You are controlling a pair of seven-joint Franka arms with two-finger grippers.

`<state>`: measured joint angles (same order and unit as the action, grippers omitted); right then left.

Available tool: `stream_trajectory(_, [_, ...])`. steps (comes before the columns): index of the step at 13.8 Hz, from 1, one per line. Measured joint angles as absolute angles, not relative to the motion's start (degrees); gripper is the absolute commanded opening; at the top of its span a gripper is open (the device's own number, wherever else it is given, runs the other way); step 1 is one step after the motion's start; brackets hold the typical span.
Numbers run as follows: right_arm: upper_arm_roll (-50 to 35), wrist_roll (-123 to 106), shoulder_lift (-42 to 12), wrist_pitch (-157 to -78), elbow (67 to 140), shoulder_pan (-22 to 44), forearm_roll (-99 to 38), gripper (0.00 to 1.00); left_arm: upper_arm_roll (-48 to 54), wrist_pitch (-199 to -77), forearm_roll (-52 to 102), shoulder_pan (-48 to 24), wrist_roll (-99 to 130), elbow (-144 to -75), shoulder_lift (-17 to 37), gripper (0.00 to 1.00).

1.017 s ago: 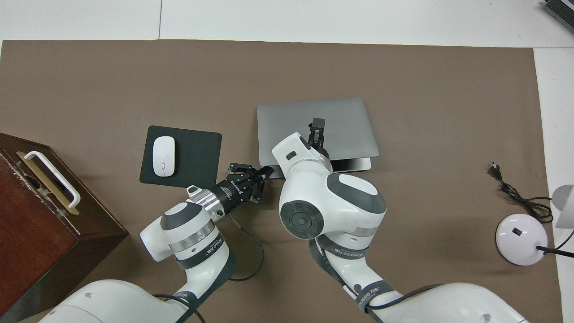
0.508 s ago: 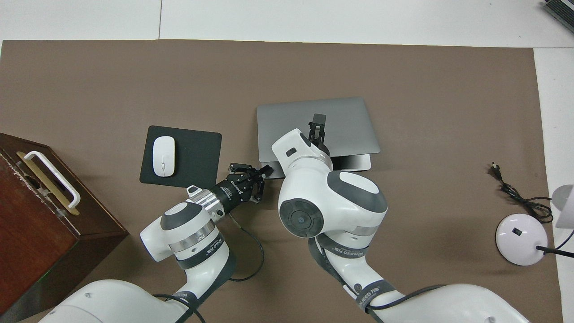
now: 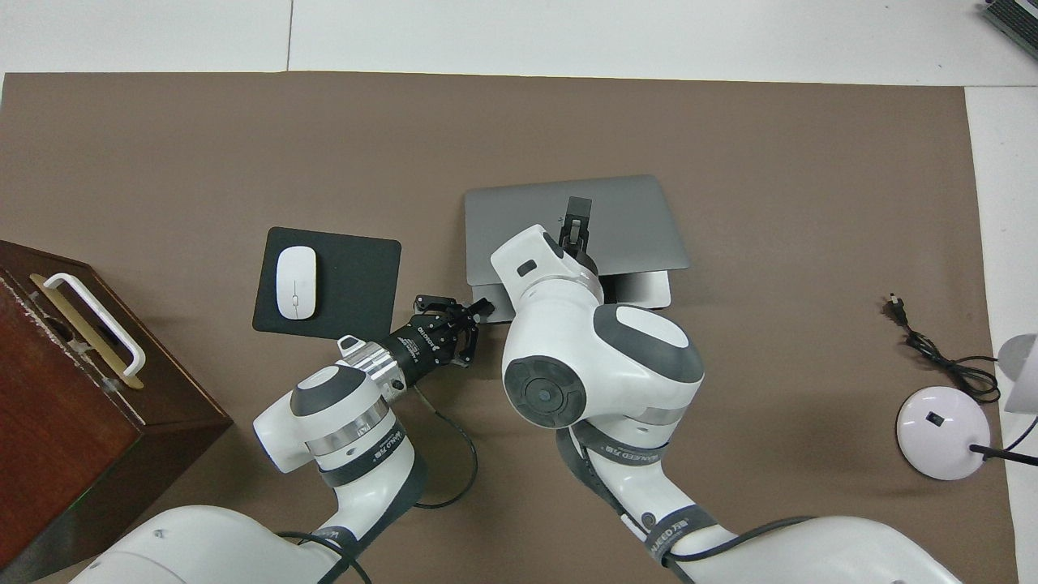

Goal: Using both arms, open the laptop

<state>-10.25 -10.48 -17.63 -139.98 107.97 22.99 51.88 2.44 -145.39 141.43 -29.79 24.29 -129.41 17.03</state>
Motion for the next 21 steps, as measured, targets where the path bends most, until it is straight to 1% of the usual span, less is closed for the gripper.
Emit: stream_trajectory(21, [-9.99,-10.48,-18.23,-139.69,101.79,21.84,52.27,1.0,2.44,-145.39,141.43,-29.79,24.03,-129.41,17.03,0.0])
